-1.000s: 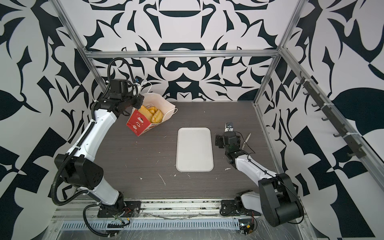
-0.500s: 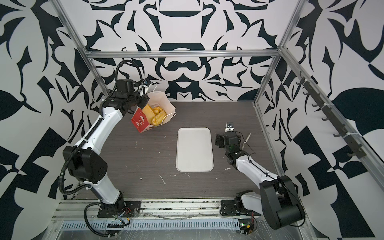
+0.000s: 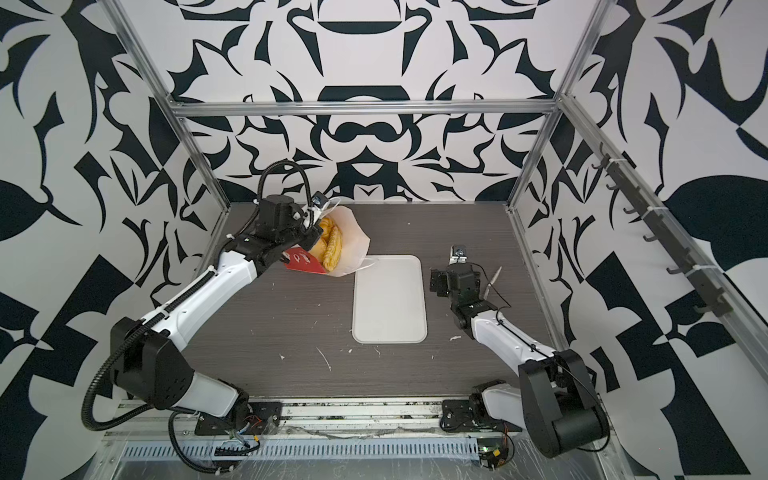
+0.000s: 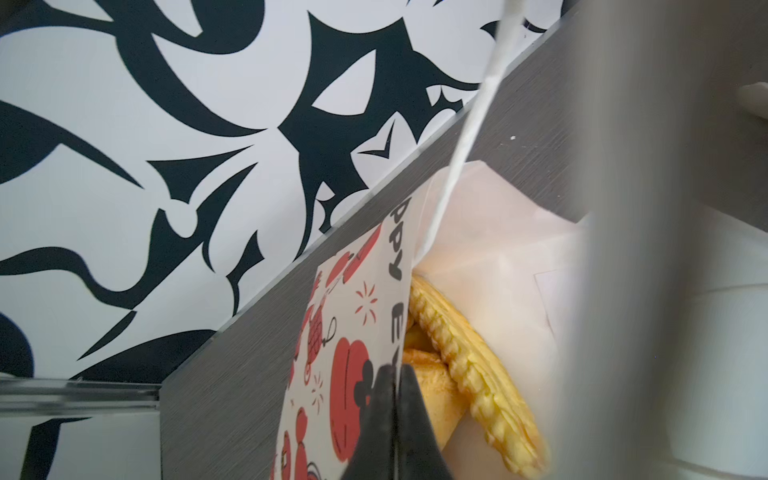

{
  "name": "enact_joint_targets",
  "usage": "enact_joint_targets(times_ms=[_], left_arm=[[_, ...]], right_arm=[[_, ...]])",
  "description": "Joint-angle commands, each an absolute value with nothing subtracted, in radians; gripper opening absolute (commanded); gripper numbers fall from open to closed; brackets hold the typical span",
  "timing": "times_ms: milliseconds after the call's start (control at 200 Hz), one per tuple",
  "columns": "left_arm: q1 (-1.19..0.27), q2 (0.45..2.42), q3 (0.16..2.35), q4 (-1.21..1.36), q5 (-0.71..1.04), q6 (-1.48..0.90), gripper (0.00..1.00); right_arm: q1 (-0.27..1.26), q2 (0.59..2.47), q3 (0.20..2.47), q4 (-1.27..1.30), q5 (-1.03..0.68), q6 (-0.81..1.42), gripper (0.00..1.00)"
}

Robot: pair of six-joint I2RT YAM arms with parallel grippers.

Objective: Take the fake bread out of the paper bag
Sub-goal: 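Lift and tilt the held bag toward the white tray with the left gripper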

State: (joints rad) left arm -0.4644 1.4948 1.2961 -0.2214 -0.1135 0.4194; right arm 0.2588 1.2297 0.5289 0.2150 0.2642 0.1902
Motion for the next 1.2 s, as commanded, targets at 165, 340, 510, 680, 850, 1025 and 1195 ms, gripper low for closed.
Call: enact_joint_targets(times_ms=[165, 340, 510, 680, 850, 1025, 1195], left_arm=[[-0.528, 1.448, 1.179, -0.174, -0.25, 0.374, 0.0], [-0.528, 1.389, 1.068, -0.14, -0.268, 0.347, 0.0], [-0.528, 1.319, 1.005, -0.139, -0.277, 0.331, 0.0], [-0.528, 1.244, 0.964, -0.138, -0.267, 0.324, 0.0], [-0.528, 1.222, 0.954, -0.126, -0.266, 0.322, 0.0], [-0.528, 1.207, 0.925, -0.104, -0.261, 0.315, 0.0], [-0.528, 1.203, 0.9, -0.092, -0.264, 0.313, 0.0]], right_arm=[[0.262, 1.208, 0.618, 0.054, 0.285, 0.24, 0.96], [0.259, 1.188, 0.693, -0.125, 0.365, 0.246, 0.97], [0.201, 1.187, 0.73, -0.247, 0.354, 0.291, 0.98], [0.093, 1.23, 0.753, -0.326, 0.277, 0.313, 0.99], [0.035, 1.291, 0.772, -0.386, 0.204, 0.34, 0.99], [-0.006, 1.29, 0.749, -0.407, 0.121, 0.363, 0.99], [-0.035, 1.305, 0.725, -0.408, 0.083, 0.375, 1.0]])
